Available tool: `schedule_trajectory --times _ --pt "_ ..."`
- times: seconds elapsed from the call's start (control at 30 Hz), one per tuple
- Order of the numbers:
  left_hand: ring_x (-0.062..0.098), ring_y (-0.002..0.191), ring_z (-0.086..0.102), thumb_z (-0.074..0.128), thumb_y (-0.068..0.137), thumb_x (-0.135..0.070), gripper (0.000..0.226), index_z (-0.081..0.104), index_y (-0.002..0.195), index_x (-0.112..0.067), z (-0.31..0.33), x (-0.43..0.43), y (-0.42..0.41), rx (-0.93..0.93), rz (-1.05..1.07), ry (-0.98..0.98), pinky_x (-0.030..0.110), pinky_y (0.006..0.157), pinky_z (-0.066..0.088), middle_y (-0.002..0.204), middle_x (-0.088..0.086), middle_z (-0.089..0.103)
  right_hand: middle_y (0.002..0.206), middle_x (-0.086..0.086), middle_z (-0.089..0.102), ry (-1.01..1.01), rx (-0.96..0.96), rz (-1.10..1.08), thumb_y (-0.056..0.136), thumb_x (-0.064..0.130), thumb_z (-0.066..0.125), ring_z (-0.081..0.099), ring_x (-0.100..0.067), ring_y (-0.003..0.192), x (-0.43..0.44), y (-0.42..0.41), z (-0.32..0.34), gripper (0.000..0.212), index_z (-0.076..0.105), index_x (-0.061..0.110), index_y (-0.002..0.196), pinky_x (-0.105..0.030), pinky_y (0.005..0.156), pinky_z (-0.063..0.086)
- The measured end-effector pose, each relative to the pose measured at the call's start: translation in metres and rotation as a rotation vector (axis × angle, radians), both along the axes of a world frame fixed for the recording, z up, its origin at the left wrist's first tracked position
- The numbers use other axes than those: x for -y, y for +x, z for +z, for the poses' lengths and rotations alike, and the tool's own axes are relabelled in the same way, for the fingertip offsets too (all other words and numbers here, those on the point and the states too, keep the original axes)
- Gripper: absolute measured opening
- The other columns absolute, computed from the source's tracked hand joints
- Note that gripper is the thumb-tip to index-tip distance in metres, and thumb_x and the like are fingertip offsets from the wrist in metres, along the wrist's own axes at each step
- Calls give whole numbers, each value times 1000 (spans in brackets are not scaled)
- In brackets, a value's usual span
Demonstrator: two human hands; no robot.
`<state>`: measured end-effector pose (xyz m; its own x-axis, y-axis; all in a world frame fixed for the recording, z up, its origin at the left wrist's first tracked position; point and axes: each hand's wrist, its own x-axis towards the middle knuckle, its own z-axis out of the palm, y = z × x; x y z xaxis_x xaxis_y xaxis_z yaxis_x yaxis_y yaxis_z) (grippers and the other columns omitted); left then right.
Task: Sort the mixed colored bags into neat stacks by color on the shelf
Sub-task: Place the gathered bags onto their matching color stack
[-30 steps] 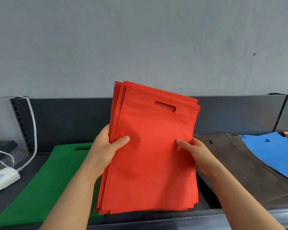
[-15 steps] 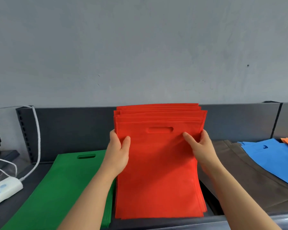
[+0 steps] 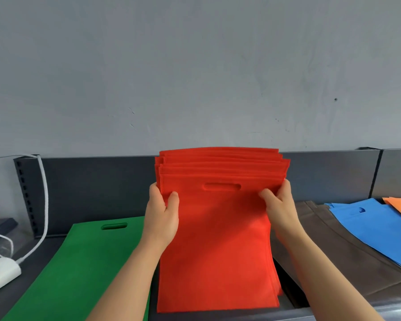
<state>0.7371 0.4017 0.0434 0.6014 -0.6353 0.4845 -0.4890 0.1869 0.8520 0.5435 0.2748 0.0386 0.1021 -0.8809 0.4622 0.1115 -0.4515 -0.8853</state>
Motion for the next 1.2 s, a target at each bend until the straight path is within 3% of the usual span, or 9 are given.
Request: schedule_trajectory --times 0.17,0.27,0.37,0.53,0.73,0.8,0.93,1.07,1.2 --pt "13 92 57 45 97 -20 14 43 111 -21 6 1 -2 -58 -35 -3 23 67 40 101 -5 58 94 3 57 -16 -116 -59 78 -3 53 54 -11 80 2 -4 -1 41 44 22 108 -24 69 44" --pt "9 108 50 49 90 -54 39 45 118 -27 21 2 -8 -273 -73 -107 30 91 36 111 -15 54 95 -1 60 -23 -109 -53 77 -2 55 56 -15 82 3 -3 -1 38 47 26 101 -28 71 45" --pt "5 95 41 47 78 -74 47 44 96 -31 42 6 -11 -491 -56 -101 33 89 28 93 -20 44 100 -5 62 -47 -98 -38 75 -3 54 57 -16 84 2 -2 -1 40 48 28 100 -30 74 47" --pt "10 88 43 60 80 -62 46 43 87 -20 54 13 -10 -645 -70 -89 43 90 35 91 -12 43 103 0 63 -62 -69 -18 74 -5 53 61 -15 92 0 -1 -4 47 49 32 102 -28 77 49" --pt "11 68 40 52 88 -45 27 46 77 -22 50 15 -9 -537 0 -111 28 59 31 75 -7 43 107 5 64 -59 -64 28 73 -3 57 62 -11 98 4 -4 -15 55 48 31 115 -34 85 51" --pt "15 85 47 48 90 -54 30 51 89 -24 49 14 -9 -498 -31 -101 33 70 38 84 -11 48 110 5 64 -68 -73 54 76 -5 61 63 -10 100 8 -7 -14 55 49 28 118 -36 90 51" --pt "8 131 37 45 66 -86 102 31 145 -25 50 6 1 -329 -186 -142 37 109 27 137 -18 42 106 -1 68 -103 -7 47 77 -6 68 66 -16 97 21 -14 5 45 55 21 111 -41 90 51" --pt "1 104 57 77 72 -45 73 38 132 -27 30 5 18 17 -129 -15 23 87 42 111 -21 56 105 -1 68 -148 38 4 80 1 70 66 -15 95 28 -18 22 38 56 16 112 -31 83 51" --pt "-3 96 57 63 90 -27 34 45 119 -29 -5 11 21 131 -54 48 10 74 39 102 -25 56 111 8 64 -161 -130 -20 85 13 67 61 -2 100 20 -10 -3 37 52 19 118 -18 84 47"
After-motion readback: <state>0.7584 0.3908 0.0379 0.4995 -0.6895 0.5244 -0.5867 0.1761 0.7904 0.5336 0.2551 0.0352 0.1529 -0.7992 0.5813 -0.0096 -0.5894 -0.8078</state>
